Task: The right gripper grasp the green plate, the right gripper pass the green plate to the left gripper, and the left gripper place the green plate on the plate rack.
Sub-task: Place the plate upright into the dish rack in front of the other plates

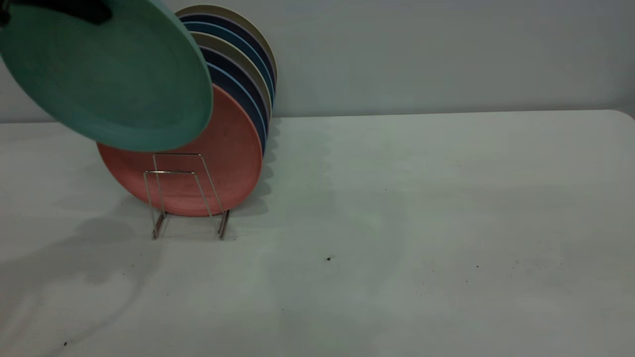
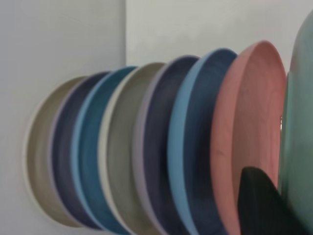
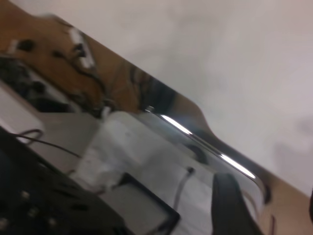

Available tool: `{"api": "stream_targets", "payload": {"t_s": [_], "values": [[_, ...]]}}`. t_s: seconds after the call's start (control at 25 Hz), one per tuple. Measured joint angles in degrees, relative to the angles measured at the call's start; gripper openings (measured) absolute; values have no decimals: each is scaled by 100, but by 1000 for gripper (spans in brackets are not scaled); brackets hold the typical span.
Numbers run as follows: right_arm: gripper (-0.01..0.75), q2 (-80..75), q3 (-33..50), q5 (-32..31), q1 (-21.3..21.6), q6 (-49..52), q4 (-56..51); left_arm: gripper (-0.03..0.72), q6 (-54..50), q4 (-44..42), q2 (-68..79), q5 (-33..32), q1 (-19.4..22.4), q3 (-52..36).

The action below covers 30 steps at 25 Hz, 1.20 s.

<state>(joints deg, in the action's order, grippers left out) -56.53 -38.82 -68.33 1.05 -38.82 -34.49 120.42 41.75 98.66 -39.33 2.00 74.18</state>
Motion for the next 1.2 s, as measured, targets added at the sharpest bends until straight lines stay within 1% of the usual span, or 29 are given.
{"api": "stream_targets", "payload": {"t_s": [0.16, 0.28, 0.44, 0.68, 0.84, 1.08, 1.2], "values": [[409, 738, 239, 81, 0, 345, 385, 135, 0, 0, 226, 56, -24, 0], [409, 1211, 361, 115, 0, 421, 469, 135, 0, 11, 338, 228, -126, 0], [407, 1699, 381, 109, 0, 432, 486, 135, 0, 24, 447, 406, -287, 0], [407, 2141, 381, -36, 0, 600, 571, 135, 0, 48, 678, 482, -326, 0], [407, 2419, 383, -190, 0, 919, 1039, 135, 0, 69, 900, 537, -326, 0], [407, 2888, 420, -179, 0, 1368, 1683, 135, 0, 204, 1116, 594, -326, 0], [407, 3090, 526, -165, 0, 1480, 1840, 153, 0, 308, 1165, 594, -326, 0]]}}
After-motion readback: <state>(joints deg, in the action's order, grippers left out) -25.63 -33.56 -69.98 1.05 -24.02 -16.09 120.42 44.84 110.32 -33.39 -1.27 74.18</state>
